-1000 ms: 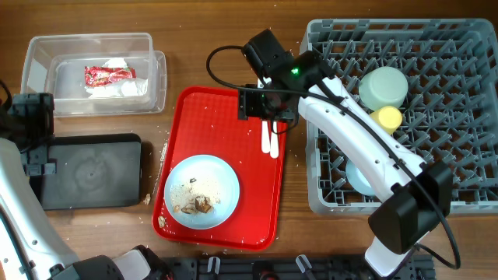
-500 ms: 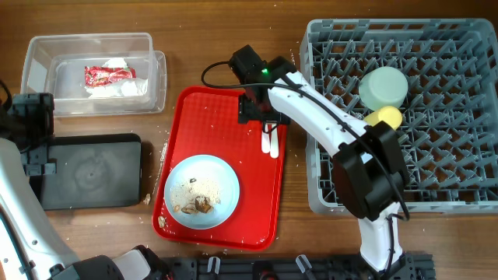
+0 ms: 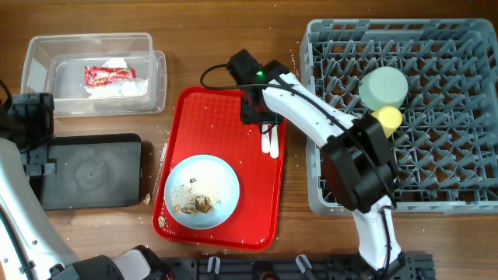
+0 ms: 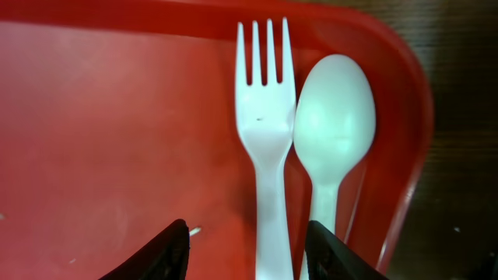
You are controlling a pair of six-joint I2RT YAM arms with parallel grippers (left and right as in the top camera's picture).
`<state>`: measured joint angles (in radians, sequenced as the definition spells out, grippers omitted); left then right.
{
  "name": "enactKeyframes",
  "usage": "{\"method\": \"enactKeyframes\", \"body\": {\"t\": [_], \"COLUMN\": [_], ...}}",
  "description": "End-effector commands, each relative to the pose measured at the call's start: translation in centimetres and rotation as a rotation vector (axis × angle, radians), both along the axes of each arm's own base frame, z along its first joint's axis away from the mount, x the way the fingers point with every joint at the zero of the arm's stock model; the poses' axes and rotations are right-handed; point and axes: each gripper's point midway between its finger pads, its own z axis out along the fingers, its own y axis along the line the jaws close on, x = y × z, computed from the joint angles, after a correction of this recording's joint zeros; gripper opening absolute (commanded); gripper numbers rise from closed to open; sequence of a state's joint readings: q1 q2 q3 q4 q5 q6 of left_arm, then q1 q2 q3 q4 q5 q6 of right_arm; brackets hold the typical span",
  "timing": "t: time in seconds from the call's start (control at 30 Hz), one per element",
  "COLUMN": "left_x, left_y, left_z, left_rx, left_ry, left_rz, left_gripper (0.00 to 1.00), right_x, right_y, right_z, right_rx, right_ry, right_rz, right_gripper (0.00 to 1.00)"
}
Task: Sort waste into correct bins and load items into the dishwasher rack
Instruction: 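Lower the right gripper and close it on the white fork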
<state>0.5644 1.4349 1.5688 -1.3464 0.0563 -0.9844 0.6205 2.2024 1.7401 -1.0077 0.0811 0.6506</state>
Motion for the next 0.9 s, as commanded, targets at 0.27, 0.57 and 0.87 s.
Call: {"method": "enactKeyframes", "body": {"t": [0.27, 0.57, 0.87], "left_x": [-0.2, -0.2, -0.2], "left_y": [0.3, 0.3, 0.3], "left_z": [-0.1, -0.1, -0.1], "left_rx": [0.012, 0.012, 0.012], "left_ry": [0.011, 0.011, 0.011], "left_rz": [-0.001, -0.001, -0.001], "left_gripper": [1.00, 1.00, 1.00], "right_x": [0.1, -0.3, -0.5], "right_y": [-0.5, -0.6, 0.1], "right_z": [-2.1, -4.0, -3.9], "right_rx": [-0.059, -0.071, -0.033], "right_ry": [0.007, 0.045, 0.063], "right_rz": [0.024, 0.025, 0.028], "right_gripper": [0.51, 0.45, 0.13]}}
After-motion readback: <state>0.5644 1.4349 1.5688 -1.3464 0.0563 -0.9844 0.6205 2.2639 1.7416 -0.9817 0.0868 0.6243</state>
